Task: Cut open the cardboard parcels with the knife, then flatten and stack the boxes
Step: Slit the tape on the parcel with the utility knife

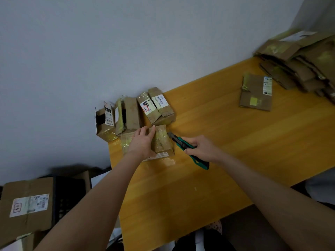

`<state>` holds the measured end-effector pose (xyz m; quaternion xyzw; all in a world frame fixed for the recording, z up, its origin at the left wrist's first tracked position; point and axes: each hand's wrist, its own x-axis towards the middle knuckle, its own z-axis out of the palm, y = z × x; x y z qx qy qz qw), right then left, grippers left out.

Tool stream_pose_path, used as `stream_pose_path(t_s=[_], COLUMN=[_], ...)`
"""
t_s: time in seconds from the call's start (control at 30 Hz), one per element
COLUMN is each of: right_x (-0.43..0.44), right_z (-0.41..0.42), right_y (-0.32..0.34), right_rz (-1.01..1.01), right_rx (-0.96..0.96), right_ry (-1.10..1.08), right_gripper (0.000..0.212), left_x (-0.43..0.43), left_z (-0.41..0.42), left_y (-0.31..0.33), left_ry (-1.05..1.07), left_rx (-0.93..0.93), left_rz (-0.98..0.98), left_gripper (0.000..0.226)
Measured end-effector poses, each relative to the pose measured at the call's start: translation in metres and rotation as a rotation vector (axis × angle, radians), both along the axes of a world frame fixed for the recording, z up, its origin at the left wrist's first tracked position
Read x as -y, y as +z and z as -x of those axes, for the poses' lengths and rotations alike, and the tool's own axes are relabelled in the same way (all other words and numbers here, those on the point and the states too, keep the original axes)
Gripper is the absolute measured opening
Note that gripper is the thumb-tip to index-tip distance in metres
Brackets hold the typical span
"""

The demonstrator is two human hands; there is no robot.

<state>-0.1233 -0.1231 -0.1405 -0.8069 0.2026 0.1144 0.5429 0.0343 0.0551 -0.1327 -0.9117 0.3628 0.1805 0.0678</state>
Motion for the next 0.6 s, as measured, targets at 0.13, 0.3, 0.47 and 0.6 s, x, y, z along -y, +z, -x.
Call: stream_pose_path(t_s=[0.13, 0.3, 0.47, 0.6], right_x=[-0.002, -0.004, -0.006, 0.000], right_z=[0.005, 0.009, 0.015, 0.024], right_y=[0.000, 0.001, 0.000, -0.001], right_rz=[-0.028, -0.021, -0.037, -0.085], right_rx=[-0.006, -0.001, -0.015, -0.038], right_ry=[0.012, 0.029, 0.040, 0.036], right_gripper=[0.058, 0.060, 0.059, 0.054], left_x=[0.000, 0.000, 0.001, 0.003], left_z=[0.001, 0.001, -0.002, -0.003], left_y=[0.000, -0.002, -0.001, -0.001], left_ry=[0.006, 0.003, 0.005, 0.001], left_rx=[0.005, 0.015, 0.000, -0.005], left_rz=[0.001, -0.002, -0.008, -0.015], left_gripper=[0.114, 0.114, 0.114, 0.114])
